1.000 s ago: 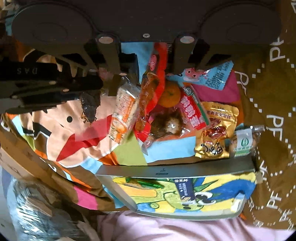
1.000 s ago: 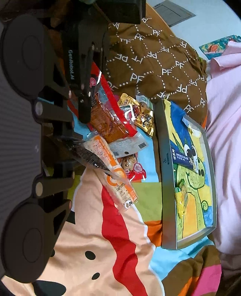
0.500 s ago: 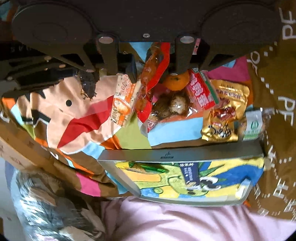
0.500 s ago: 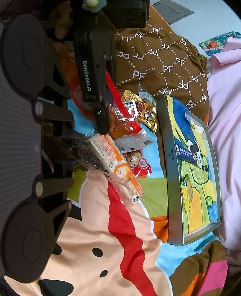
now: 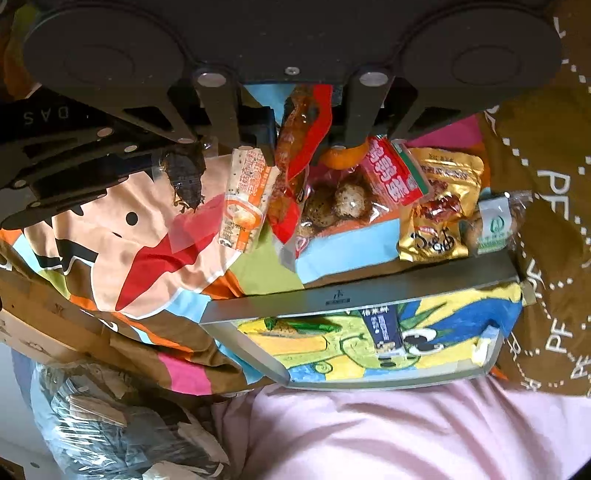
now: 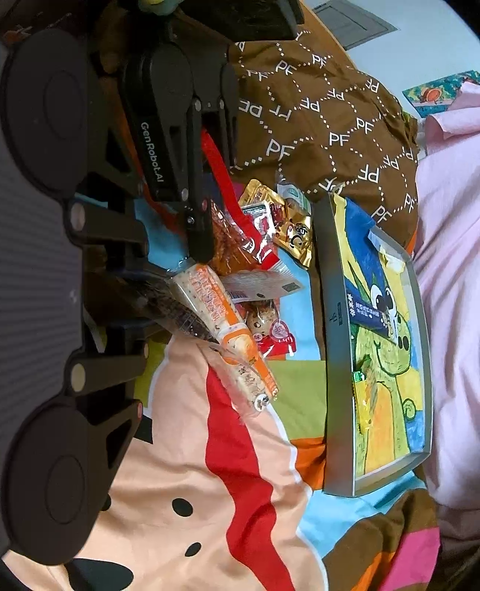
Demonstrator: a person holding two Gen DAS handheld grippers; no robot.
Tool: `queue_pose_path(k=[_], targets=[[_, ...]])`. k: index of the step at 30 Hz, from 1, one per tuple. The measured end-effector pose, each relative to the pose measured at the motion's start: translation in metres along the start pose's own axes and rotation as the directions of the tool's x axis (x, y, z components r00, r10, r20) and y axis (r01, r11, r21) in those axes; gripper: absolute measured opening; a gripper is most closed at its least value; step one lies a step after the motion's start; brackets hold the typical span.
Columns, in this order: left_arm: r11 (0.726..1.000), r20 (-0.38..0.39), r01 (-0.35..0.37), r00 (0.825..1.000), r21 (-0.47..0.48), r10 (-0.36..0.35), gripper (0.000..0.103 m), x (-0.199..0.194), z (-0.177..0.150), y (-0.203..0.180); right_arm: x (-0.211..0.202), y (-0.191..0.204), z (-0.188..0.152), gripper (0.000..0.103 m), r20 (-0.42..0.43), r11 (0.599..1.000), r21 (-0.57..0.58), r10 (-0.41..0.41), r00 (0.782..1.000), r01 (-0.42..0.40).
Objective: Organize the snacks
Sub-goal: 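Grasp the red sausage pack with the left tool while the right tool grasps the dried fish snack, then lift the red sausage pack and dried fish snack toward the grey tray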
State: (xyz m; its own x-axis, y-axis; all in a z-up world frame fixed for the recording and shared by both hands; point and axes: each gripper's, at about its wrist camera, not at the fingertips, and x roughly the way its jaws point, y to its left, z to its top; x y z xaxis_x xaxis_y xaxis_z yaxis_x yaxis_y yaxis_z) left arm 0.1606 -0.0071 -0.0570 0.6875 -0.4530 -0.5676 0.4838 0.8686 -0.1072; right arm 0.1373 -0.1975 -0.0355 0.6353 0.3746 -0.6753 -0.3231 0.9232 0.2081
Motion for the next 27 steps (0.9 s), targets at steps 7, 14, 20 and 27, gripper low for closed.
queue_pose_path(k=[7,14,20,27], targets=[[0.999,0.019,0.001,1.000,0.041,-0.002,0.015,-0.005,0.000,-0.007,-0.005,0.008,0.000,0.023,0.033,0.998,-0.059,-0.002,0.999,0.004],[0.999,0.035,-0.014,0.999,0.041,0.013,0.015,-0.006,0.000,-0.006,-0.006,0.008,0.000,0.023,0.036,0.998,-0.064,-0.002,0.999,0.004],[0.998,0.079,-0.024,0.997,0.059,0.020,0.015,-0.012,0.001,-0.010,-0.008,0.010,-0.001,0.023,0.048,0.997,-0.080,-0.002,0.999,0.006],[0.999,0.166,-0.031,0.986,0.035,0.025,0.015,-0.023,0.005,-0.008,-0.015,0.018,0.000,0.019,0.103,0.990,-0.136,-0.012,0.995,0.026]])
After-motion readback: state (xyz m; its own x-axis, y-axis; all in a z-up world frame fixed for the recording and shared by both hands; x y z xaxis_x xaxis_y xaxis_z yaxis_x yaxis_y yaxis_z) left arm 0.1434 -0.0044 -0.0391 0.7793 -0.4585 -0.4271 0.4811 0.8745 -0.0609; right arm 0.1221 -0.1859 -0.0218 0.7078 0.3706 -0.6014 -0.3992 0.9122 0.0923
